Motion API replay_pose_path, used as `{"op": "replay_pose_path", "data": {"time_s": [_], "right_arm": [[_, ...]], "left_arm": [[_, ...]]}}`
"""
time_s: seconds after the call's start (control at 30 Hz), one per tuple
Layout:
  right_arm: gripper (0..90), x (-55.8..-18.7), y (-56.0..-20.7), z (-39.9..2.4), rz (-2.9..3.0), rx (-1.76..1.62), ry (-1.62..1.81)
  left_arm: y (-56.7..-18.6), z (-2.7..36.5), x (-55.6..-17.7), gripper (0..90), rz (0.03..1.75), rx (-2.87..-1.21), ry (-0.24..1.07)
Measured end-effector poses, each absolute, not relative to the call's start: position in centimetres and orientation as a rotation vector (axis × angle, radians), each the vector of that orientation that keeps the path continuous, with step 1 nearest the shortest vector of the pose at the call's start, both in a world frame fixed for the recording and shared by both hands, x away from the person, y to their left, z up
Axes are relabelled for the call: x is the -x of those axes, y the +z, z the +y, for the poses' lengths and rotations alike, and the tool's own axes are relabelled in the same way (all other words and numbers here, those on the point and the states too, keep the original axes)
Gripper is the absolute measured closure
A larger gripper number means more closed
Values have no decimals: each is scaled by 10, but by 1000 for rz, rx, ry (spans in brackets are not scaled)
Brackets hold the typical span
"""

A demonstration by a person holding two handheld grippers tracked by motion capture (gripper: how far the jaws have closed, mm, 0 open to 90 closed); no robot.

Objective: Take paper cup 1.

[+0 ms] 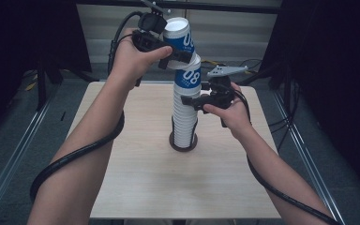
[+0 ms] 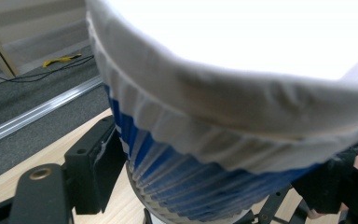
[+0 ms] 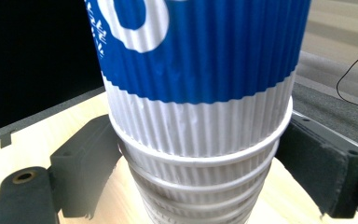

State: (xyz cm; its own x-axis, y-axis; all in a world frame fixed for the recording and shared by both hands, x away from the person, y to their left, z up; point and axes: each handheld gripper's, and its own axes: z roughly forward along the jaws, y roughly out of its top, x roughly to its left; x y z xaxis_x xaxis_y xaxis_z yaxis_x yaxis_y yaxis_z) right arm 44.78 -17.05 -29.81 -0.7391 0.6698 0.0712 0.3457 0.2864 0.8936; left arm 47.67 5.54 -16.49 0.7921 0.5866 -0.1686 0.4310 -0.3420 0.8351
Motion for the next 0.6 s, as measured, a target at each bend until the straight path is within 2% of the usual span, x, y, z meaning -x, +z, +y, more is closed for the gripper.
{"op": "replay_pose_path", "data": {"time_s": [0.6], "right_arm": [[133,-443,-301,-172,2239,-932,1422]], "left_arm": [[-181,103,-466,200,825,-1938,187]]}}
